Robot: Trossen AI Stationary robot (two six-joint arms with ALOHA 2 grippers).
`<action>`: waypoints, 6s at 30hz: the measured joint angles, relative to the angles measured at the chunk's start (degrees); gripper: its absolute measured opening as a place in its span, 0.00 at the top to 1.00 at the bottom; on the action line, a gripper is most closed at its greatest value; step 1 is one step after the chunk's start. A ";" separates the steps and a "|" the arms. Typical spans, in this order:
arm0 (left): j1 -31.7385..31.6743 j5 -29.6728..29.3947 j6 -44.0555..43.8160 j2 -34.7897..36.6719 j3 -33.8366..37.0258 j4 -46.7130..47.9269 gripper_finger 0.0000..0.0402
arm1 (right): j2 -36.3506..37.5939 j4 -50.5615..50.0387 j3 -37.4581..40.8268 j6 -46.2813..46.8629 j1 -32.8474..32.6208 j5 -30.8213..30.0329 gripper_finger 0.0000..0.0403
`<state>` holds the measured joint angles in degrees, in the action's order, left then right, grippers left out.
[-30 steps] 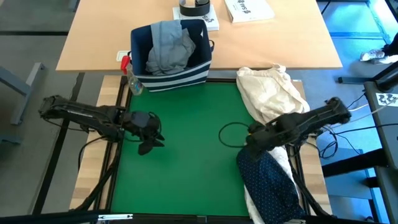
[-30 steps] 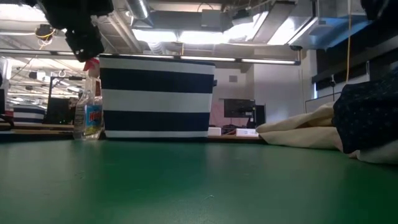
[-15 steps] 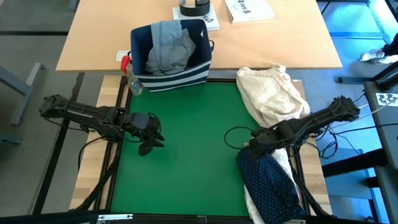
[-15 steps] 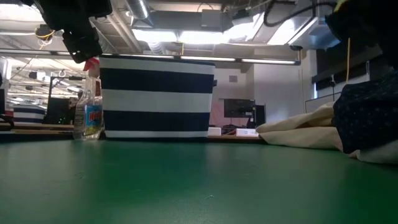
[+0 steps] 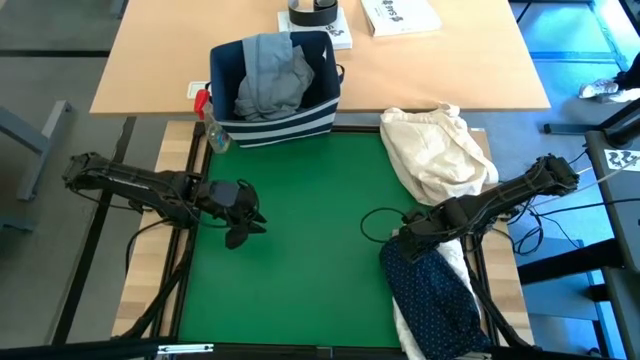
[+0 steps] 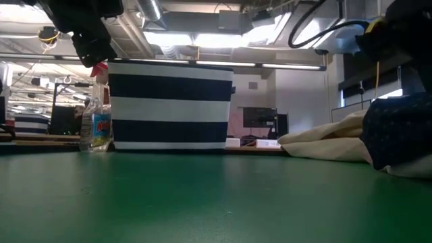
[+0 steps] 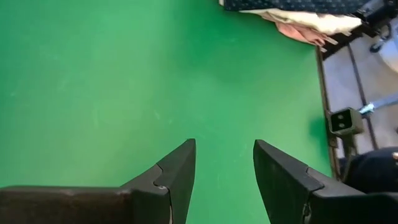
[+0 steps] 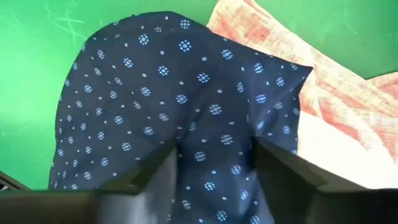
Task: Fold laundry
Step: Stack the blue polo on top of the white polo, then remove the blue jeans from the blue laundry bin
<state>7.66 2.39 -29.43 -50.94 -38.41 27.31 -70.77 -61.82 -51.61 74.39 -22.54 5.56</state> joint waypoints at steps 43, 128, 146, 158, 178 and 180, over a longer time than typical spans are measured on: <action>-0.02 -4.49 1.49 -0.04 -0.07 -0.04 0.61 | 0.10 -11.28 -4.03 31.47 -14.06 -0.44 0.59; -46.03 -16.31 17.87 -22.30 -48.55 1.64 0.43 | -7.86 21.35 -26.45 -83.00 50.86 -1.63 0.55; -71.09 -0.89 20.86 -54.69 -77.90 17.66 0.37 | -9.56 21.53 -26.43 -82.48 65.73 -0.34 0.55; -71.52 -4.27 19.70 -62.40 -77.91 30.15 0.37 | -15.07 21.40 -26.41 -82.13 65.73 4.62 0.55; -71.17 -13.74 20.62 -62.71 -79.92 36.67 0.37 | -15.44 21.37 -26.41 -83.47 65.71 6.05 0.55; -71.19 -12.61 20.61 -63.68 -78.86 35.26 0.37 | -15.44 21.18 -26.41 -83.47 65.69 6.08 0.55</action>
<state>-63.53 -10.22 -8.82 -114.62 -117.28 62.57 -86.21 -40.64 -78.02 -9.08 43.16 11.64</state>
